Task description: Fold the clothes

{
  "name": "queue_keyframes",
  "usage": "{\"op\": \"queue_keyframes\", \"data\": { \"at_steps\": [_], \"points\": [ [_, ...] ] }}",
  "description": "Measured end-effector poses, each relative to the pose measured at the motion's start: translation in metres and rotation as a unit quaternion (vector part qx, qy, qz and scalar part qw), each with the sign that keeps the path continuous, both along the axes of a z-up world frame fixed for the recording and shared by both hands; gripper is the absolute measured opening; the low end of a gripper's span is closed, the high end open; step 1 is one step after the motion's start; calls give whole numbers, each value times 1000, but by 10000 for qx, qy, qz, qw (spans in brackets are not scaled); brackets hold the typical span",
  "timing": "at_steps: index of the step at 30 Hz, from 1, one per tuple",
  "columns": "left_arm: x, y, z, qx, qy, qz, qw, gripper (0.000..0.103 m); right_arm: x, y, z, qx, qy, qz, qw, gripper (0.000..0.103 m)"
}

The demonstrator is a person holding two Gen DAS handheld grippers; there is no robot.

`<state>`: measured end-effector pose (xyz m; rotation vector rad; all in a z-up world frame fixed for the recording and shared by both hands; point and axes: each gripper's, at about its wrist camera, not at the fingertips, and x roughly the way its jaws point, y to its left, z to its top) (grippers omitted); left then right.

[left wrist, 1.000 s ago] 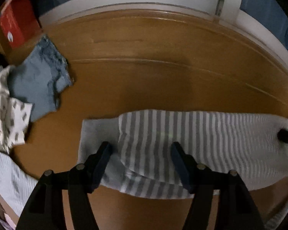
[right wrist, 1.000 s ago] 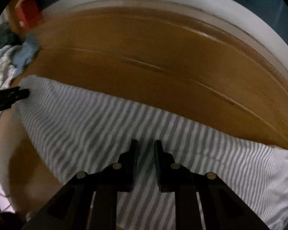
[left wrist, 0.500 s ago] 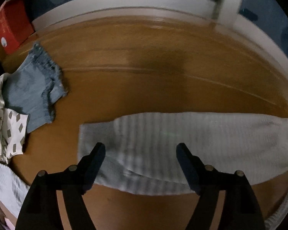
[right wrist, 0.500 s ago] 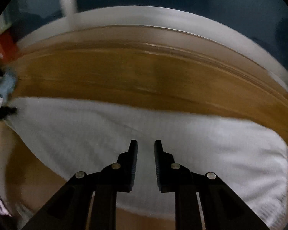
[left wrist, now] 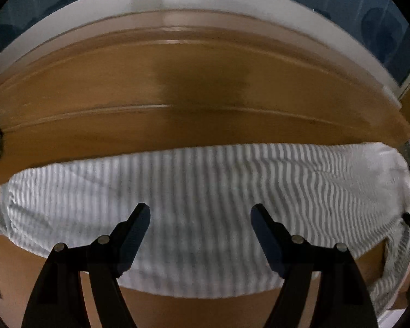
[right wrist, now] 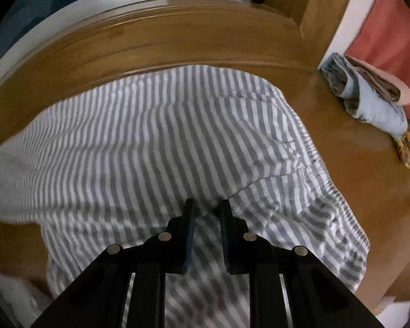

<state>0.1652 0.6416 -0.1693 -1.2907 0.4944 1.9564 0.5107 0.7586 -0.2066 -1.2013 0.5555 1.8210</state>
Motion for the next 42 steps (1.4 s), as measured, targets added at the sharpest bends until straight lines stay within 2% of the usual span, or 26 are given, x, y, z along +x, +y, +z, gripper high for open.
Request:
{"op": "queue_keyframes", "data": {
  "at_steps": [3,5,10,12,14,20,22,27,30,32,33,35,36,37,39,40,42],
  "points": [
    [17,10,-5,-176,66,189,9996,75,11,-21,-1,80,-150,271,9995,16],
    [21,15,-8,-320,221,327,9987,76,34,-25,10,0,-142,538,9985,16],
    [18,13,-6,-391,94,674,9969,75,81,6,41,25,746,670,9950,17],
    [23,12,-4,-377,29,757,9964,75,102,42,52,118,1176,365,9923,19],
    [30,16,1,-314,-23,724,9969,75,114,86,49,-105,1439,125,9895,25],
    [67,51,12,-287,163,145,9994,75,96,177,16,-649,1230,-139,9902,26],
    [77,62,11,-326,184,-27,9993,75,89,190,4,-908,1388,-21,9861,26],
    [94,86,-1,-485,120,-270,9984,75,74,191,-4,-1026,1497,230,9831,21],
    [99,93,-2,-466,163,-288,9984,75,76,188,6,-950,1890,218,9771,20],
    [103,98,-2,-451,192,-298,9984,75,80,179,30,-352,1968,123,9797,19],
    [105,100,-2,-444,207,-304,9983,75,83,171,47,147,1896,42,9817,19],
    [108,104,-2,-429,236,-314,9983,75,82,154,71,1459,1297,-20,9808,18],
    [110,106,-2,-422,251,-319,9983,76,78,148,72,1965,901,19,9764,18],
    [112,109,-2,-414,266,-324,9983,78,70,146,66,2246,499,119,9731,19],
    [116,113,-2,-399,295,-334,9982,80,56,149,45,2356,-161,329,9712,19],
    [116,115,-2,-385,287,-341,9983,80,52,152,28,2220,-398,386,9735,19],
    [115,119,-2,-350,228,-340,9986,80,58,152,7,1797,-597,346,9813,19]
  ]
}}
